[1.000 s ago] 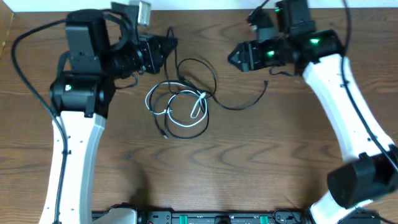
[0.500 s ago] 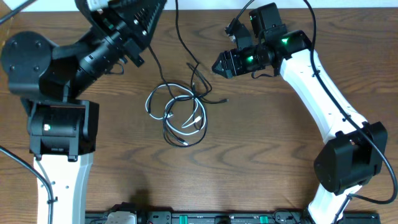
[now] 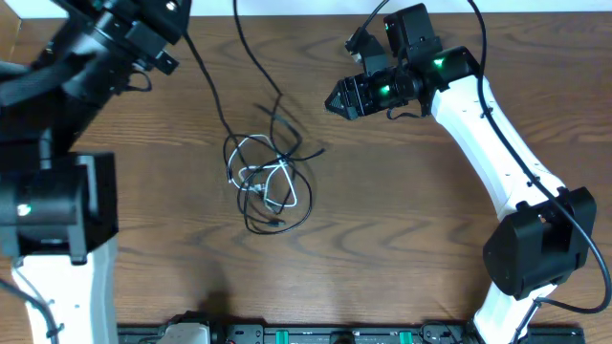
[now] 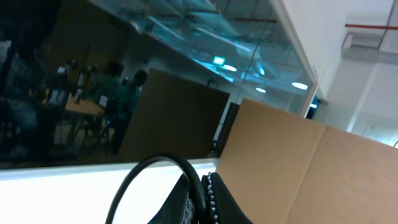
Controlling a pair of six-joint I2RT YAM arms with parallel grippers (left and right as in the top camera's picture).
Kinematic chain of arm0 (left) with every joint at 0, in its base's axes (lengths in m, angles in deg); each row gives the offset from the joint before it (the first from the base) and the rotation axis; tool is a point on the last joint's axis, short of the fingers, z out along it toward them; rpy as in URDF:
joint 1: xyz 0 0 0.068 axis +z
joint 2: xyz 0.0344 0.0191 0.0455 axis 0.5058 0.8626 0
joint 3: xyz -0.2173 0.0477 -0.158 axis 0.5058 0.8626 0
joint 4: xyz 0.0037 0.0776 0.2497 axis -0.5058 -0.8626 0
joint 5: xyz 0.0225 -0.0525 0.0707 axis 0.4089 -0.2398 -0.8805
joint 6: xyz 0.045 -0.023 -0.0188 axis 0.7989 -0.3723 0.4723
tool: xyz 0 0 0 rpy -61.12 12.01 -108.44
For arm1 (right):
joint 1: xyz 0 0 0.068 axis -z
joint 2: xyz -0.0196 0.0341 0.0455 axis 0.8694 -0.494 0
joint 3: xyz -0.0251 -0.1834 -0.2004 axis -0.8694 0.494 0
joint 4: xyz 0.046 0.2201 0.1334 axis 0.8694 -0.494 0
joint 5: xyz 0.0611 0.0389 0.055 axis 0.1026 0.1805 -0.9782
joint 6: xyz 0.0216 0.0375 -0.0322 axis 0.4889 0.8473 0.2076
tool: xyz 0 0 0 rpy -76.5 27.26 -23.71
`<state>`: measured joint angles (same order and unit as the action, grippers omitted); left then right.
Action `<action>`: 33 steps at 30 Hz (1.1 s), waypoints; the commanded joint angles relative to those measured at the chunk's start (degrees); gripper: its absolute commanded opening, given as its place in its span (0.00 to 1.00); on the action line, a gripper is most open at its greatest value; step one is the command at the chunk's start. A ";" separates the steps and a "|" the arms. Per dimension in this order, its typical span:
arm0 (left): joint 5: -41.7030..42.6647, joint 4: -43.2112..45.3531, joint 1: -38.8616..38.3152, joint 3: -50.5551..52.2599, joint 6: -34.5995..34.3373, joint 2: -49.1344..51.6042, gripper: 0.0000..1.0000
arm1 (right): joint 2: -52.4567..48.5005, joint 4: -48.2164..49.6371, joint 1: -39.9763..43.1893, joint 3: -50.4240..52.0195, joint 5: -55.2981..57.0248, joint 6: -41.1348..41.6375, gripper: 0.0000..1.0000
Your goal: Untangle cables
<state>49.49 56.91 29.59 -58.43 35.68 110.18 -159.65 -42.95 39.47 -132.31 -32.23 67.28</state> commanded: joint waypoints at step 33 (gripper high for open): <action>2.14 -11.37 0.94 -5.97 6.40 4.76 0.07 | -12.39 16.63 -6.58 -0.02 3.80 6.10 0.01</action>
<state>52.22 45.61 29.66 -63.55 39.68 115.62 -174.27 -24.74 29.15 -132.18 -35.96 63.92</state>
